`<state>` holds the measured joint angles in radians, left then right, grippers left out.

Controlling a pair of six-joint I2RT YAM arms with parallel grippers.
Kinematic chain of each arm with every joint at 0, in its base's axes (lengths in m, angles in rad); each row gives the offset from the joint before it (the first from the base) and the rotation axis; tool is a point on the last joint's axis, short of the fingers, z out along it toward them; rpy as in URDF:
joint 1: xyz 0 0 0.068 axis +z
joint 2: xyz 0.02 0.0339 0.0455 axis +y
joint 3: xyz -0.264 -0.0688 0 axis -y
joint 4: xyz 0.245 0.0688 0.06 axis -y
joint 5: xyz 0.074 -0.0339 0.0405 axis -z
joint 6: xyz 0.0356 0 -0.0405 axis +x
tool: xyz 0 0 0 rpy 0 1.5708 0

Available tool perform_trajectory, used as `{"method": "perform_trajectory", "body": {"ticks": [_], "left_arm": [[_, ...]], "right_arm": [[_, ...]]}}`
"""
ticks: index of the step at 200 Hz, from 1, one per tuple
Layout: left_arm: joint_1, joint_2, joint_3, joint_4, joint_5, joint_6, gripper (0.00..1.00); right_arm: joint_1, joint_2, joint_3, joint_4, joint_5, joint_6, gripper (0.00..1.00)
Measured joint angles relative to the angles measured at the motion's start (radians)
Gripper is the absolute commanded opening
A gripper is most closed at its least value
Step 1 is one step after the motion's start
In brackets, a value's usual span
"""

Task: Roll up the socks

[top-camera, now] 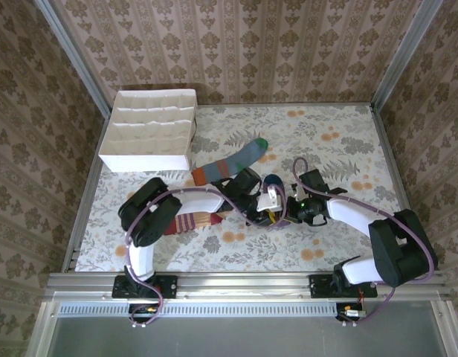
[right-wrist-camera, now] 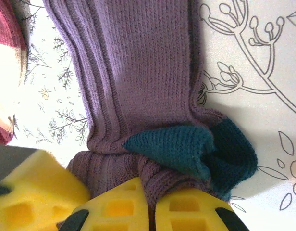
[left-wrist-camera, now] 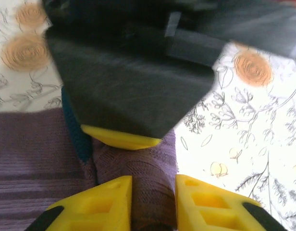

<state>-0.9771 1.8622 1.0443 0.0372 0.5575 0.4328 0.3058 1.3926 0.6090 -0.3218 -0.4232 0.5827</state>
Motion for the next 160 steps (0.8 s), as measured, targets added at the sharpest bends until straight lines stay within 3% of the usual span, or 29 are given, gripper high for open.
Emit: {"method": "perform_trajectory", "body": {"ticks": [34, 98, 123, 160], "left_arm": [[-0.085, -0.120, -0.156, 0.156, -0.195, 0.150, 0.41], [-0.181, -0.050, -0.174, 0.279, -0.432, 0.295, 0.41], [-0.181, 0.005, -0.124, 0.272, -0.492, 0.297, 0.35], [-0.178, 0.028, -0.077, 0.217, -0.505, 0.246, 0.04]], "right_arm": [[0.000, 0.019, 0.020, -0.022, 0.000, 0.004, 0.00], [0.000, 0.030, 0.034, -0.042, 0.000, 0.004, 0.00], [0.000, 0.030, 0.034, -0.042, 0.000, 0.004, 0.00], [-0.002, 0.028, 0.034, -0.044, 0.002, 0.004, 0.07]]}}
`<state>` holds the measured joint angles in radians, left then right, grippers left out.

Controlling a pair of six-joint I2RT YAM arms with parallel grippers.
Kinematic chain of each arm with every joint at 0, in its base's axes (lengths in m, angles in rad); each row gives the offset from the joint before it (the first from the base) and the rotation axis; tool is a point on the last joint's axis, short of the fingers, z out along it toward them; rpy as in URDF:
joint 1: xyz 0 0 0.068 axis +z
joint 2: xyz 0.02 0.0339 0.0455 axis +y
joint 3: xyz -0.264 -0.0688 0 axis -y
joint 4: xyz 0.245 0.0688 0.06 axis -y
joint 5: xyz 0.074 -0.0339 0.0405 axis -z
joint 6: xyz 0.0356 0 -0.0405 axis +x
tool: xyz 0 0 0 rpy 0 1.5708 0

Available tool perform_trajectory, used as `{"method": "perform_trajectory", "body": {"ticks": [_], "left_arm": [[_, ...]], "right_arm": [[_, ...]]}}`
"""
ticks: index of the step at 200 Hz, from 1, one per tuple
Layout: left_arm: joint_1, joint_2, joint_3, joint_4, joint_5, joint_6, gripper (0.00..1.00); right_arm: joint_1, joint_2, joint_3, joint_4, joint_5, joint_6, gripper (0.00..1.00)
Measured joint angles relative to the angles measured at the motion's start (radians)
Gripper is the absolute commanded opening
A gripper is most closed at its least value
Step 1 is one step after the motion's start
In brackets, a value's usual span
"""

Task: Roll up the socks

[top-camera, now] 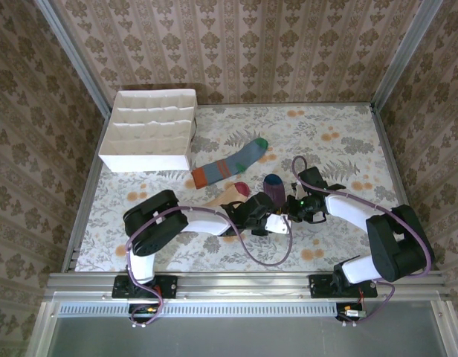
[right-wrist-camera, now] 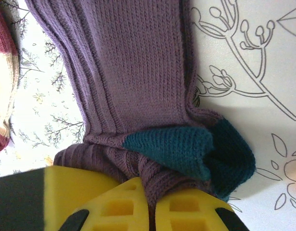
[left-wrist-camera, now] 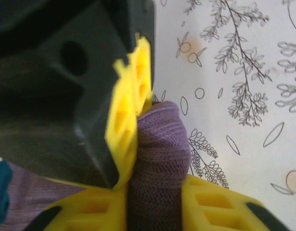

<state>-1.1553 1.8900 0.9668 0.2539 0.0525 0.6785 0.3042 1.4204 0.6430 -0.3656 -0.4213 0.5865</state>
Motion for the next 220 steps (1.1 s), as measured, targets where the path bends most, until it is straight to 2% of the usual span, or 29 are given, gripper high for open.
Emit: {"method": "perform_trajectory", "body": {"ticks": [6, 21, 53, 81, 116, 147, 196, 220], "left_arm": [[0.005, 0.000, 0.006, -0.011, 0.013, -0.013, 0.00], [0.026, 0.000, 0.029, -0.051, 0.068, -0.043, 0.00], [0.072, 0.013, 0.072, -0.119, 0.233, -0.090, 0.00], [0.129, 0.026, 0.091, -0.154, 0.373, -0.175, 0.00], [0.209, 0.066, 0.143, -0.200, 0.516, -0.273, 0.00], [0.238, 0.092, 0.169, -0.222, 0.601, -0.327, 0.00], [0.272, 0.148, 0.235, -0.279, 0.716, -0.374, 0.00], [0.275, 0.173, 0.269, -0.315, 0.755, -0.379, 0.00]], "right_arm": [[0.000, -0.002, 0.000, -0.002, 0.003, 0.000, 0.08], [0.000, -0.012, 0.000, -0.009, 0.013, 0.000, 0.14], [-0.007, -0.060, -0.001, -0.027, 0.034, 0.006, 0.43], [-0.005, -0.165, -0.014, -0.063, 0.040, 0.000, 0.51], [-0.005, -0.315, -0.053, -0.092, 0.048, -0.009, 0.53], [-0.006, -0.395, -0.095, -0.079, 0.048, -0.012, 0.54], [-0.006, -0.330, -0.119, 0.011, 0.016, -0.016, 0.53], [-0.006, -0.256, -0.119, 0.064, -0.003, -0.023, 0.48]]}}
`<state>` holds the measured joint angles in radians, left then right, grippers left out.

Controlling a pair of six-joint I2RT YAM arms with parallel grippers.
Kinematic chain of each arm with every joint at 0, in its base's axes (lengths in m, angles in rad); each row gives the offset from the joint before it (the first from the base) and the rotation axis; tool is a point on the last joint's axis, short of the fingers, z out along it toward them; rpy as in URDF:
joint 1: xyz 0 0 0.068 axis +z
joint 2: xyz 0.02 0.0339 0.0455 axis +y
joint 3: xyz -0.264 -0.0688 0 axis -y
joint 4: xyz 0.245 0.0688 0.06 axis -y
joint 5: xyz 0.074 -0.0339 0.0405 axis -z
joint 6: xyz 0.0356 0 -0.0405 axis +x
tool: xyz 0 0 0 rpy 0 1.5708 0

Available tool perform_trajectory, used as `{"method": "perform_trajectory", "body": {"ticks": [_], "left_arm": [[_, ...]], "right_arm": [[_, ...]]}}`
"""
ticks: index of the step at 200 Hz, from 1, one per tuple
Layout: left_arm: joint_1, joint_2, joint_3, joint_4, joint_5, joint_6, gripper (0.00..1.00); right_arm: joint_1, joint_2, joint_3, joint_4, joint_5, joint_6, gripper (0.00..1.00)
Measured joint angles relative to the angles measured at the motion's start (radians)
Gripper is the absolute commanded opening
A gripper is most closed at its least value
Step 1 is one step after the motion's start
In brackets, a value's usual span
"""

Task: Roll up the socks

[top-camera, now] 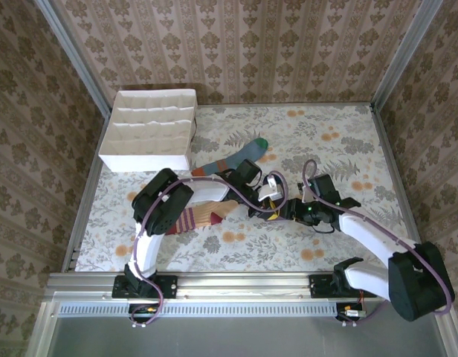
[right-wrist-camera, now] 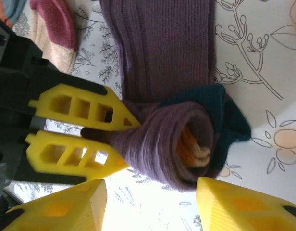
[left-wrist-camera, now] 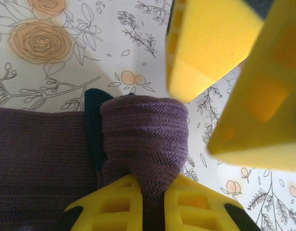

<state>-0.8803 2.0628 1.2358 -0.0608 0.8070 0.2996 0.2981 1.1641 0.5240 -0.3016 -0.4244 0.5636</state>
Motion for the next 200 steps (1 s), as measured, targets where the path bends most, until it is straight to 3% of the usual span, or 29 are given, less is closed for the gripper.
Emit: {"method": "perform_trajectory", "body": {"ticks": [19, 44, 60, 74, 89, 123, 153, 200], "left_arm": [[0.000, 0.013, 0.016, -0.019, 0.021, -0.002, 0.00], [0.003, 0.018, 0.021, -0.033, 0.026, -0.002, 0.00], [0.005, 0.017, 0.020, -0.033, 0.018, -0.001, 0.04], [0.003, -0.002, -0.004, -0.012, -0.010, 0.006, 0.16], [-0.004, -0.050, -0.069, 0.043, -0.063, 0.019, 0.22], [-0.023, -0.227, -0.272, 0.189, -0.190, 0.061, 0.27], [-0.091, -0.354, -0.403, 0.303, -0.369, 0.193, 0.36], [-0.225, -0.319, -0.420, 0.381, -0.621, 0.397, 0.41]], "right_arm": [[0.000, 0.065, 0.000, 0.035, -0.010, -0.011, 0.39], [-0.001, 0.132, 0.016, 0.053, -0.027, -0.019, 0.16], [-0.001, 0.161, 0.034, 0.052, -0.029, -0.013, 0.10], [-0.001, 0.187, 0.048, 0.045, -0.030, -0.011, 0.09], [0.001, 0.223, 0.068, 0.037, -0.035, -0.011, 0.08], [0.002, 0.243, 0.080, 0.018, -0.039, -0.010, 0.08], [0.002, 0.244, 0.086, 0.005, -0.035, -0.008, 0.08], [0.002, 0.253, 0.105, -0.023, -0.032, -0.008, 0.07]]}}
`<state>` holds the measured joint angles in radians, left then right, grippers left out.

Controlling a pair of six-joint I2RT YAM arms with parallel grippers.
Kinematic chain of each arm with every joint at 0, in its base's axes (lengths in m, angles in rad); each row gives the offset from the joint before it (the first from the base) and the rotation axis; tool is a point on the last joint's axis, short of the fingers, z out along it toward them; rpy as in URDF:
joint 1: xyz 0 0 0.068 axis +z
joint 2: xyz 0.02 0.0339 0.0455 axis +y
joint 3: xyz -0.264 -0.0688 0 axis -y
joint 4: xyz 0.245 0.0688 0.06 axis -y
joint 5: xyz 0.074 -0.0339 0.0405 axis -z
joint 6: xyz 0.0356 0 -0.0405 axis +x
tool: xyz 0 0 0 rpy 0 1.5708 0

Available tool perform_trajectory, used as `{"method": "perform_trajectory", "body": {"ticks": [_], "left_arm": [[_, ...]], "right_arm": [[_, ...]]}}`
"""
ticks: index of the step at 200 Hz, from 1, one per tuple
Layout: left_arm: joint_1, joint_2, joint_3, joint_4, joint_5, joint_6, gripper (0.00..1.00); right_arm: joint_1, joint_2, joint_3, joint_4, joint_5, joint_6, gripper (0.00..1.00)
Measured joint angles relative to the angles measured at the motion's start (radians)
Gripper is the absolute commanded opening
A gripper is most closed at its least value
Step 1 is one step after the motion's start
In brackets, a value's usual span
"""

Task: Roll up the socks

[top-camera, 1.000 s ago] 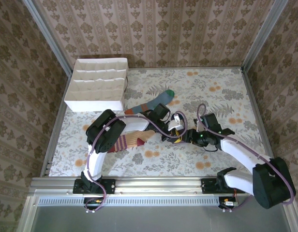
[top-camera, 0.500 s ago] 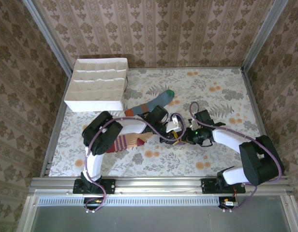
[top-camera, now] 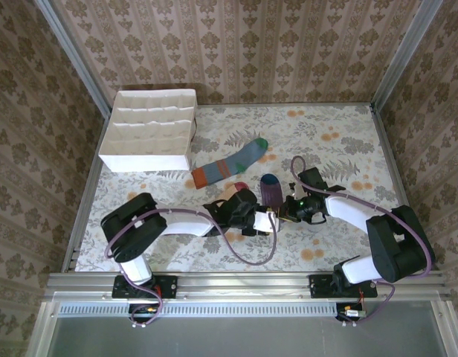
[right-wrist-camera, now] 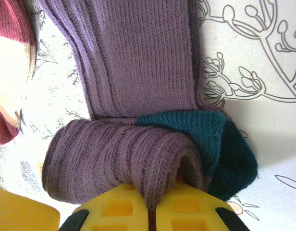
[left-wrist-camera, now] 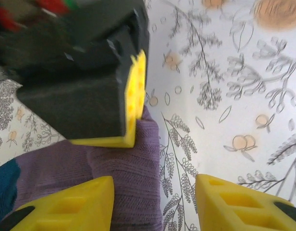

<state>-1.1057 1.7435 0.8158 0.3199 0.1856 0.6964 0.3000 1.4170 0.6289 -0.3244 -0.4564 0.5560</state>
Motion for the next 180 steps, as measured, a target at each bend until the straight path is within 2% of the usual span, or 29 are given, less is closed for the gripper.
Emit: {"method": "perform_trajectory", "body": {"ticks": [23, 39, 61, 72, 84, 95, 117, 143, 180], "left_arm": [[-0.007, 0.070, 0.032, 0.007, -0.078, 0.034, 0.40], [-0.006, 0.097, 0.063, 0.007, -0.109, 0.038, 0.35], [-0.007, 0.123, 0.109, -0.021, -0.127, 0.039, 0.19], [-0.007, 0.129, 0.129, -0.045, -0.121, 0.038, 0.08], [-0.006, 0.129, 0.145, -0.074, -0.105, 0.038, 0.02], [-0.001, 0.129, 0.164, -0.108, -0.077, 0.025, 0.00], [0.037, 0.134, 0.208, -0.187, 0.007, -0.014, 0.00], [0.095, 0.146, 0.261, -0.286, 0.146, -0.066, 0.00], [0.153, 0.201, 0.356, -0.419, 0.343, -0.140, 0.00]], "right_arm": [[0.000, 0.003, 0.006, -0.009, 0.001, 0.000, 0.07], [0.000, 0.003, 0.007, -0.012, 0.003, 0.000, 0.07], [-0.005, -0.004, 0.007, -0.013, 0.008, 0.003, 0.10], [-0.010, -0.014, 0.006, -0.015, 0.012, 0.007, 0.14], [-0.011, -0.035, 0.001, -0.017, 0.021, 0.005, 0.21], [-0.013, -0.069, -0.009, -0.024, 0.030, -0.001, 0.32], [-0.012, -0.155, -0.039, -0.048, 0.030, -0.010, 0.45], [-0.023, -0.255, -0.074, -0.053, 0.032, -0.011, 0.50], [-0.026, -0.323, -0.108, -0.047, 0.031, -0.011, 0.51]]}}
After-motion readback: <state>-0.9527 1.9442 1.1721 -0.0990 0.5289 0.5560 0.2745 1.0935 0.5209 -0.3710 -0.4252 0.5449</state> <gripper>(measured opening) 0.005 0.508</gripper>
